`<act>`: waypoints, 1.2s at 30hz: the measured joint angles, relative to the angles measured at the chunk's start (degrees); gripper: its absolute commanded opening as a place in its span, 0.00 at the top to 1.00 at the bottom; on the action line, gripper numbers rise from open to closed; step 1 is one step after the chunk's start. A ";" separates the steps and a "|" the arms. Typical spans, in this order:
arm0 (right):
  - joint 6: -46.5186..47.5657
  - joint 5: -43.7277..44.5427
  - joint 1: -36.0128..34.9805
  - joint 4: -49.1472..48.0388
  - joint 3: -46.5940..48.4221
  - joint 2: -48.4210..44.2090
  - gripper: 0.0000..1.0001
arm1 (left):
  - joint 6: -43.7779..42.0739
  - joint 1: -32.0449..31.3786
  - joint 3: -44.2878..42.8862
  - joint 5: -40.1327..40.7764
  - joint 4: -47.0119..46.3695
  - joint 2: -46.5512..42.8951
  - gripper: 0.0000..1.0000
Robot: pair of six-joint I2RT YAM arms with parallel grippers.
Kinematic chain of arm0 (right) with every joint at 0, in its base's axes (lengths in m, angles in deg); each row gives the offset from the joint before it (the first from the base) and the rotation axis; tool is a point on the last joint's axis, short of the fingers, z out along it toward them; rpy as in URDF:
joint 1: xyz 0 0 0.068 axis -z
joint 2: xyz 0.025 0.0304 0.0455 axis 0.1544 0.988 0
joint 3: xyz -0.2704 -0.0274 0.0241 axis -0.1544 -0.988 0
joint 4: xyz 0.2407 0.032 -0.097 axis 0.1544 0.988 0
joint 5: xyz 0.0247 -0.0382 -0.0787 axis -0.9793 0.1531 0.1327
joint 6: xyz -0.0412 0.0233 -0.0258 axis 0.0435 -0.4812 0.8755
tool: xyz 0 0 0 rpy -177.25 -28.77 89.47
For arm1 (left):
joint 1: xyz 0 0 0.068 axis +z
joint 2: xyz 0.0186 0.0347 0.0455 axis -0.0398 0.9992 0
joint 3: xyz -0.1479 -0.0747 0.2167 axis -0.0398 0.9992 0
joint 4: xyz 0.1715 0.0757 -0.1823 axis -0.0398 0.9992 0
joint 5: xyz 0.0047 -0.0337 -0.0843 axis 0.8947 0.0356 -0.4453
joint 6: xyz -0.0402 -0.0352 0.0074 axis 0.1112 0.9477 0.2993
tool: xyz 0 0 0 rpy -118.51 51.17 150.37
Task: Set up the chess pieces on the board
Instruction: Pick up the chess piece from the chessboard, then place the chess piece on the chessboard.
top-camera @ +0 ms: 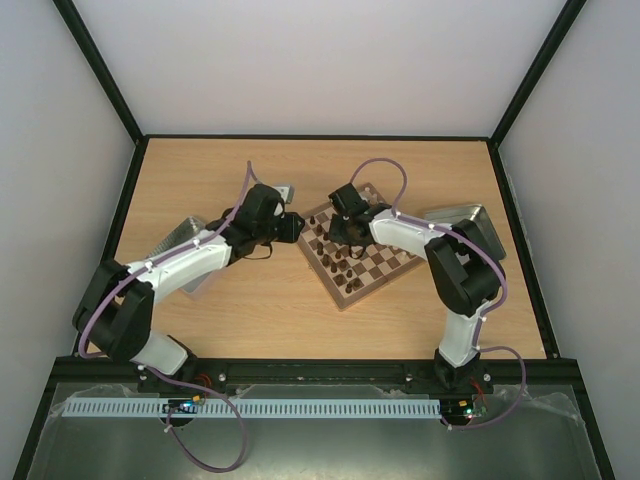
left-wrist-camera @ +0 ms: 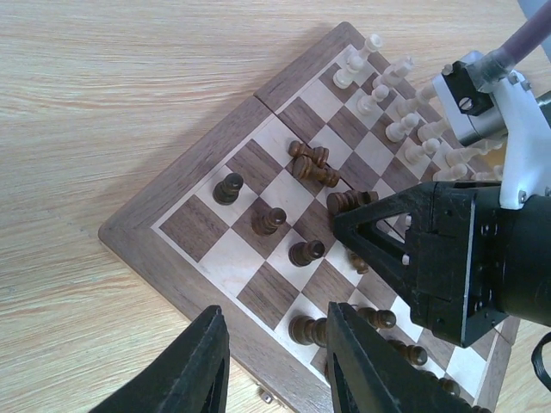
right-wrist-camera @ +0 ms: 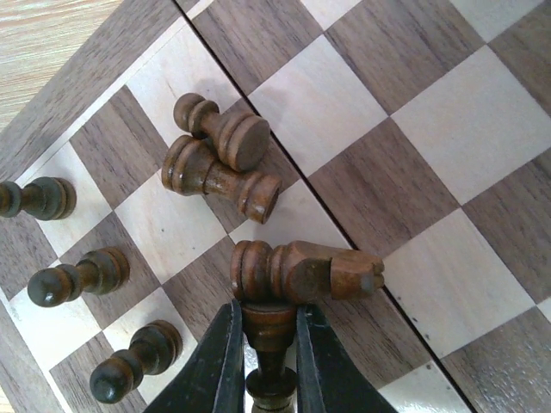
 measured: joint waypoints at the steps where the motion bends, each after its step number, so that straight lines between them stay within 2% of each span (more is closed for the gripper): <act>1: 0.02 0.11 0.00 0.00 0.00 0.00 0.94 | 0.02 0.07 0.13 -0.09 -0.07 -0.17 0.66; 7: 1.49 0.00 0.00 -0.57 -0.50 -1.09 0.93 | 1.05 0.42 0.94 -0.74 -0.79 -1.36 0.59; 13: 7.13 -2.82 0.17 -4.07 -4.37 -8.68 0.92 | 4.46 1.77 2.80 -4.50 -3.82 -3.69 0.52; 21: 8.04 -8.50 2.62 -9.07 -7.43 -15.13 0.91 | 9.88 3.80 4.63 -11.45 -11.85 -5.75 0.50; 26: -1.62 -10.64 3.56 -11.43 -9.11 -17.73 0.90 | 10.82 3.65 9.66 -14.36 -18.40 -6.49 0.44; 31: -18.95 -13.75 3.72 -19.87 -14.14 -22.58 0.90 | 10.29 0.81 13.75 -14.80 -23.76 -6.54 0.37; 36: -34.27 -15.19 3.72 -26.03 -19.45 -26.91 0.90 | 8.79 -3.30 15.43 -13.49 -28.96 -7.80 0.34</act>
